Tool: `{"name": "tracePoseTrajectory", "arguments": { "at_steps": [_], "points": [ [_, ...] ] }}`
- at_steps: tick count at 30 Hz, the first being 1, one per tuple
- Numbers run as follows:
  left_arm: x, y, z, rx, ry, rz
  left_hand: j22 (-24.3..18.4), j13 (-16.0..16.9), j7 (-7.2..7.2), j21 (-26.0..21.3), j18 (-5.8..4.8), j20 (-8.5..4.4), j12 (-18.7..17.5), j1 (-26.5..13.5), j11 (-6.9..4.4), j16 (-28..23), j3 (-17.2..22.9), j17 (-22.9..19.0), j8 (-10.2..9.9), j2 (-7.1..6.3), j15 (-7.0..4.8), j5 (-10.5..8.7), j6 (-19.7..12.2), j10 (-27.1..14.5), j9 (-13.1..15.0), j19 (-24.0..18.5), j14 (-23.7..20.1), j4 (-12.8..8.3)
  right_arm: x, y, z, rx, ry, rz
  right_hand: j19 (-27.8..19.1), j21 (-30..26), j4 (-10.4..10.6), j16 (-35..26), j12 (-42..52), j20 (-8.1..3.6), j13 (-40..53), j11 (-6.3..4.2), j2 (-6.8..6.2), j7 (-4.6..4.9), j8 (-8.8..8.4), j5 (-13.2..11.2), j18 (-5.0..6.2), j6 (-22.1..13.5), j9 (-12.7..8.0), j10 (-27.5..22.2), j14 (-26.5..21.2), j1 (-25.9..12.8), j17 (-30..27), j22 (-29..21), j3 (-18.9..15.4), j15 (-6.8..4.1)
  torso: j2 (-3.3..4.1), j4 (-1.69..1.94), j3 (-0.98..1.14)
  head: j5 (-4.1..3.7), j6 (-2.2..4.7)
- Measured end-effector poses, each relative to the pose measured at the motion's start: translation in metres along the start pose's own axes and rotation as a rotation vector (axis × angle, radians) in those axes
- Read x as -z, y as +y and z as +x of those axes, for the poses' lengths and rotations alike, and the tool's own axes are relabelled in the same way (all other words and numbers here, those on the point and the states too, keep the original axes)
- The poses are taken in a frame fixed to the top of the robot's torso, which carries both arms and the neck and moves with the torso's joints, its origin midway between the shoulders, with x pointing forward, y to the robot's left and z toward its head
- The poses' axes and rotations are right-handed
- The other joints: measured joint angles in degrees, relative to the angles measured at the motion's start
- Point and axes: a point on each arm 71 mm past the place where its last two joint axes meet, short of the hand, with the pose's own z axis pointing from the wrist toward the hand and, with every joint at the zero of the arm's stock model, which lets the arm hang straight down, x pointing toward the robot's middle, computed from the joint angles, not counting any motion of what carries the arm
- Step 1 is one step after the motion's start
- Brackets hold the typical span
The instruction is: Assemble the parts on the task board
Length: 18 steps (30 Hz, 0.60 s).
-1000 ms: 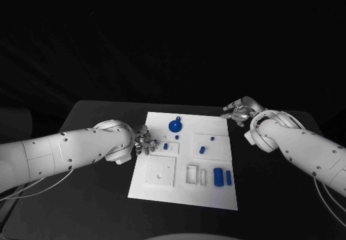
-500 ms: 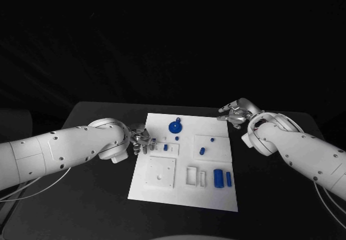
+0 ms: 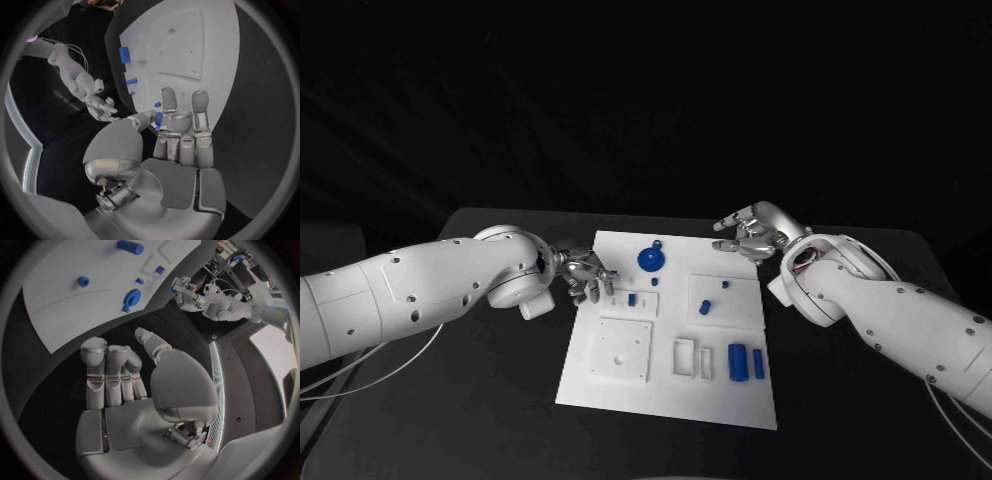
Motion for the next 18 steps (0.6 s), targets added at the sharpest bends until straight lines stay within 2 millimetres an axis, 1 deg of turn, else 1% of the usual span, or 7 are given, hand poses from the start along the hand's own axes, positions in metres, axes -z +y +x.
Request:
{"name": "tracePoseTrajectory", "arguments": {
  "at_steps": [6,8,9,11,13,14,18],
  "points": [
    [0.0,0.001,-0.001,0.075,0.08,0.057,0.0,0.3,0.17,0.0,0.03,0.25,0.4,-0.1,0.16,0.4,-0.3,0.1,0.0,0.59,0.19,-0.89,-0.2,-0.8,0.1,-0.7,-0.8,-0.3,0.005,0.013,0.01,0.018,0.02,-0.079,0.0,0.0,-0.4,0.0,0.4,0.0,0.3,0.01,0.23,-0.1,0.0,0.0,0.0,0.3,0.0,0.0,0.0,-0.2,0.1,0.0,0.0,0.0,0.0,0.01,0.0,0.01,0.53],
    [0.0,0.0,-0.001,0.105,0.112,0.082,0.0,0.4,0.2,0.0,0.04,0.25,0.7,-0.3,-0.05,0.4,-0.6,0.0,0.0,0.93,0.21,-0.9,-0.2,-1.1,0.7,-0.7,-0.8,-0.7,0.007,0.019,0.014,0.026,0.026,-0.112,0.0,0.1,-0.6,0.0,0.5,0.0,0.4,0.1,0.23,-0.07,0.0,0.0,-0.01,0.5,0.0,0.1,0.0,-0.2,0.1,0.0,0.1,0.0,0.0,0.01,0.0,0.04,0.66],
    [0.001,0.0,-0.001,0.118,0.126,0.095,0.0,0.4,0.21,0.0,0.03,0.25,0.7,-0.4,0.08,0.4,-0.6,-0.1,0.0,1.06,0.28,-1.14,-0.2,-1.2,1.0,-0.7,-1.0,-0.7,0.008,0.021,0.015,0.029,0.028,-0.126,0.0,0.2,-0.8,0.0,0.5,0.0,0.4,0.1,0.23,-0.09,0.0,0.0,0.0,0.7,0.0,0.1,0.0,-0.2,0.1,0.0,0.1,0.0,0.0,0.01,0.0,0.04,0.71],
    [0.001,-0.001,0.0,0.151,0.156,0.125,0.0,0.4,0.3,0.0,0.04,0.41,0.7,-0.9,0.04,0.4,-0.8,-0.4,0.0,1.47,0.29,-1.32,-0.3,-1.6,1.5,-0.8,-1.5,-1.1,0.01,0.027,0.018,0.036,0.029,-0.162,0.0,0.3,-0.9,0.0,0.5,0.0,0.4,0.1,0.23,-0.09,0.0,0.0,0.0,0.7,0.0,0.1,0.0,-0.2,0.1,0.0,0.1,0.01,0.0,0.01,0.01,0.08,0.88],
    [0.002,-0.002,0.0,0.181,0.182,0.152,0.0,0.4,0.31,0.0,0.05,0.25,0.9,-1.3,-0.04,0.7,-0.9,-0.6,0.0,1.91,0.3,-1.33,-0.3,-1.7,1.9,-1.1,-1.5,-1.8,0.012,0.032,0.021,0.043,0.03,-0.19,0.0,0.3,-1.3,0.0,0.5,0.0,0.4,0.1,0.23,-0.09,0.0,0.0,0.0,0.7,0.0,0.1,0.0,-0.2,0.1,0.0,0.0,0.01,0.0,0.01,0.01,0.09,1.02],
    [0.002,-0.002,0.0,0.196,0.195,0.165,0.0,0.4,0.33,0.0,0.05,0.25,1.1,-1.6,0.15,0.9,-1.1,-0.6,0.0,2.18,0.38,-1.33,-0.3,-1.9,2.1,-1.1,-1.8,-2.1,0.013,0.034,0.022,0.047,0.03,-0.205,0.0,0.3,-1.3,0.0,0.5,0.0,0.4,0.11,0.23,-0.09,0.0,0.0,0.0,0.7,-0.1,0.1,0.0,-0.2,0.1,0.0,0.0,0.01,0.0,0.0,0.01,0.09,1.13],
    [0.004,-0.005,0.0,0.271,0.254,0.227,0.0,0.4,0.19,0.0,0.05,0.45,1.1,-2.4,0.14,1.3,-1.7,-0.6,-0.1,3.05,0.3,-1.34,-0.2,-1.9,2.2,-1.3,-1.9,-2.8,0.018,0.044,0.029,0.064,0.035,-0.266,0.0,0.3,-1.7,0.0,0.5,0.0,0.4,0.0,0.46,-0.09,0.0,0.0,0.0,0.7,0.0,0.2,0.0,0.0,0.2,0.0,-0.1,0.01,0.0,-0.01,0.0,0.14,1.35]
  ]
}}
